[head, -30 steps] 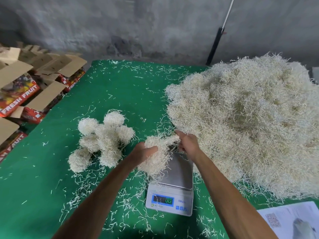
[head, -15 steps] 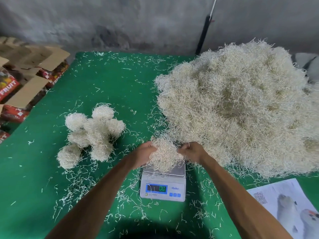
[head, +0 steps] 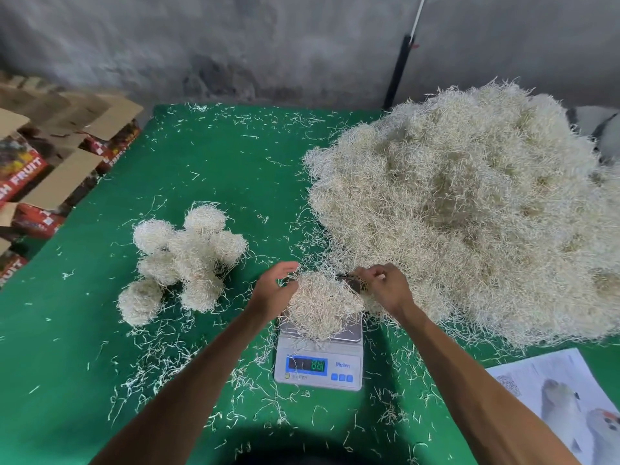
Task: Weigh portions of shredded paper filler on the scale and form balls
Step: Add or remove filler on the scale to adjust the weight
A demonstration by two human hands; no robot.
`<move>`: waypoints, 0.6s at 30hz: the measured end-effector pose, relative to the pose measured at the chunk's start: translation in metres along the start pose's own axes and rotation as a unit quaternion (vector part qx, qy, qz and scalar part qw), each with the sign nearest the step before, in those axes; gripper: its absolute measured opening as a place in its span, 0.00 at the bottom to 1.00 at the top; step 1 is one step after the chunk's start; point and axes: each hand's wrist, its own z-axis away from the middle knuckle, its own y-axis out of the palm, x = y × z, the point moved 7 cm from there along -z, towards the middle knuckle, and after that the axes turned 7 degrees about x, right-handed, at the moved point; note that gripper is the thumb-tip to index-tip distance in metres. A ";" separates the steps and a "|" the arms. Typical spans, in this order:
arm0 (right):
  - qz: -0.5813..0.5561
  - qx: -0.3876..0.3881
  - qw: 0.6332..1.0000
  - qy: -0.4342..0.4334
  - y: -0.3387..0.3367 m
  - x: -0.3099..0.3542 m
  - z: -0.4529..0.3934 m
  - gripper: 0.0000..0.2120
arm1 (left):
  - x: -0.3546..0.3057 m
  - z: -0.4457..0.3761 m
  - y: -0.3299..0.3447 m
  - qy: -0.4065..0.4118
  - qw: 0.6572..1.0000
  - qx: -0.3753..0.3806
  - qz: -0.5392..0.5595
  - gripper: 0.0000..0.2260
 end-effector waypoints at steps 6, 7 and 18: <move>0.010 -0.006 1.000 -0.007 0.002 0.002 0.003 0.18 | 0.001 0.003 0.005 -0.006 1.000 -0.004 0.027 0.17; 0.005 -0.002 1.000 -0.003 0.002 0.002 0.003 0.18 | 0.002 0.003 0.005 -0.008 1.000 -0.002 0.028 0.17; 0.004 0.015 1.000 0.004 0.012 0.000 0.002 0.16 | 0.011 0.003 0.005 -0.025 0.999 -0.002 0.036 0.19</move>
